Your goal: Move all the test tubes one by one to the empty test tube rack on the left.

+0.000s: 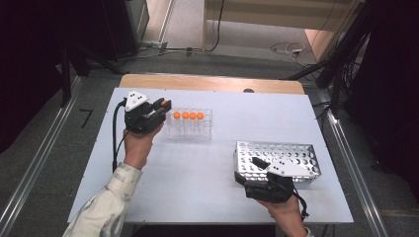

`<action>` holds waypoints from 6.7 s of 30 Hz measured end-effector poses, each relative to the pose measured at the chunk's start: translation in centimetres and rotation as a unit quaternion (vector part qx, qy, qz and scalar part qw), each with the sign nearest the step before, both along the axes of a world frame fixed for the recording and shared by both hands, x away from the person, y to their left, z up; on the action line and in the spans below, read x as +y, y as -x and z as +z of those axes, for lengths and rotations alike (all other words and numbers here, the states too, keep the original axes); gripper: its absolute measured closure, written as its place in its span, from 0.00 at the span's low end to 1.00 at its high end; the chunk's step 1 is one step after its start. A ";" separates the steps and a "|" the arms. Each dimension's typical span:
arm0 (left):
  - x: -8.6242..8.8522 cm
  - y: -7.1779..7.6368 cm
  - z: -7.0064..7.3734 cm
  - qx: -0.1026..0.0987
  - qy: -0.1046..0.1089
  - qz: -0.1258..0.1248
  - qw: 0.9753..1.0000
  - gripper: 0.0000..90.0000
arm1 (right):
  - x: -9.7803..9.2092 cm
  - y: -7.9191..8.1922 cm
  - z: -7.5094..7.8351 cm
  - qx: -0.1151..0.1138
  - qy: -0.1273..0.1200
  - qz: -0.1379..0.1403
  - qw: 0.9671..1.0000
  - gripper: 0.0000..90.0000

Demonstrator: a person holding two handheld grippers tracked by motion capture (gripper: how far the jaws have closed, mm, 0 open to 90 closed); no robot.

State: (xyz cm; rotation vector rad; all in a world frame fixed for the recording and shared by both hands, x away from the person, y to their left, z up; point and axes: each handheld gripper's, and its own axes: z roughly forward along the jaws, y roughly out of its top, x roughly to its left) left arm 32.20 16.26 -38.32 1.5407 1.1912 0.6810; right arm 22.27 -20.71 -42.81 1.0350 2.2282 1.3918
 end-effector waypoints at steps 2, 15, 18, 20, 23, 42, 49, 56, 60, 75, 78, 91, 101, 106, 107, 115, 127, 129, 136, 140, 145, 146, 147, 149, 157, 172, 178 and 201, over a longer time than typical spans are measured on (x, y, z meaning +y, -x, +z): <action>0.0 -0.1 0.1 -0.001 -0.003 0.000 1.000 0.78 | 0.0 0.0 0.0 0.000 0.000 -0.002 1.000 0.23; 0.0 -1.1 0.2 -0.001 -0.005 0.012 1.000 0.78 | -0.1 0.0 0.0 0.001 -0.002 -0.003 1.000 0.23; -0.1 -1.3 0.1 0.000 -0.004 0.013 1.000 0.78 | -0.1 0.0 0.0 0.000 -0.001 -0.003 1.000 0.23; -0.1 -1.4 0.0 0.000 -0.005 0.013 1.000 0.78 | -0.1 0.0 0.0 0.001 -0.002 -0.003 1.000 0.23; -0.2 -1.5 -0.1 0.001 -0.005 0.014 1.000 0.78 | -0.1 0.0 0.0 0.001 -0.002 -0.003 1.000 0.23; -0.5 -1.8 -0.3 0.003 -0.008 0.013 1.000 0.78 | -0.1 0.0 -0.1 0.000 -0.002 -0.004 1.000 0.23; -0.9 -1.8 -0.6 0.003 -0.019 0.014 1.000 0.78 | -0.1 0.0 -0.1 0.000 -0.002 -0.003 1.000 0.23; -0.9 -1.6 -1.0 0.000 -0.022 0.017 1.000 0.78 | -0.1 0.0 -0.1 -0.001 -0.002 -0.002 1.000 0.23; -1.0 -1.5 -1.6 0.001 -0.029 0.017 0.999 0.78 | 0.0 0.0 -0.1 0.001 -0.001 -0.002 1.000 0.23; -1.1 -1.1 -3.4 0.007 -0.034 0.025 0.999 0.78 | 0.1 -0.1 -0.3 0.002 0.001 -0.001 1.000 0.23; -1.1 -1.1 -3.7 0.010 -0.033 0.026 0.999 0.78 | 0.1 -0.1 -0.3 0.002 0.002 0.000 1.000 0.23; -1.0 -1.0 -3.7 0.013 -0.026 0.024 0.999 0.66 | 0.1 -0.1 -0.4 0.003 0.003 -0.001 1.000 0.23; -0.8 -0.4 -3.7 0.026 -0.011 0.022 0.999 0.45 | 0.0 -0.2 -0.5 0.003 0.003 -0.007 1.000 0.23; -0.7 0.4 -3.8 0.027 0.002 0.018 0.999 0.38 | -0.1 -0.3 -0.6 0.004 0.005 -0.010 1.000 0.23; -0.7 0.6 -3.9 0.027 0.005 0.018 0.999 0.36 | -0.1 -0.3 -0.6 0.003 0.005 -0.011 1.000 0.23; -0.3 2.5 -4.6 0.034 0.016 0.016 0.999 0.28 | -0.2 -0.4 -0.7 0.005 0.006 -0.015 1.000 0.23; 0.2 5.9 -5.7 0.035 0.017 0.016 0.999 0.22 | -0.6 -0.7 -0.9 0.002 0.009 -0.026 1.000 0.23; 0.1 6.4 -5.8 0.032 0.015 0.014 0.999 0.22 | -0.7 -0.8 -1.0 0.000 0.010 -0.027 1.000 0.23; 0.0 8.1 -6.2 0.032 0.007 0.012 0.999 0.19 | -1.2 -0.9 -1.1 -0.005 0.012 -0.035 0.999 0.22; 0.2 9.0 -6.5 0.029 0.001 0.019 0.999 0.19 | -1.5 -1.0 -1.2 -0.007 0.014 -0.040 0.999 0.22; 0.7 10.0 -6.7 0.025 -0.004 0.029 0.999 0.19 | -2.0 -1.1 -1.2 -0.011 0.016 -0.047 0.999 0.22; 0.8 10.1 -6.8 0.024 -0.007 0.031 0.999 0.19 | -2.1 -1.1 -1.2 -0.010 0.017 -0.049 0.999 0.22; 0.9 10.3 -7.0 0.025 -0.009 0.033 0.999 0.19 | -2.2 -1.1 -1.2 -0.011 0.017 -0.051 0.999 0.22; 1.2 10.5 -7.2 0.027 -0.008 0.038 0.999 0.19 | -2.5 -1.1 -1.3 -0.012 0.015 -0.053 0.998 0.22; 2.5 11.2 -7.5 0.025 -0.004 0.058 0.998 0.19 | -3.7 -1.2 -1.4 -0.014 0.015 -0.068 0.997 0.22; 4.4 11.9 -8.3 0.032 -0.010 0.085 0.996 0.19 | -7.6 -1.5 -1.8 -0.016 0.011 -0.111 0.994 0.22; 4.9 11.9 -8.6 0.037 -0.014 0.094 0.995 0.19 | -9.4 -1.4 -1.9 -0.015 0.009 -0.135 0.991 0.22; 6.7 12.3 -9.5 0.049 -0.019 0.119 0.992 0.19 | -13.9 -1.4 -2.8 -0.003 0.007 -0.194 0.981 0.22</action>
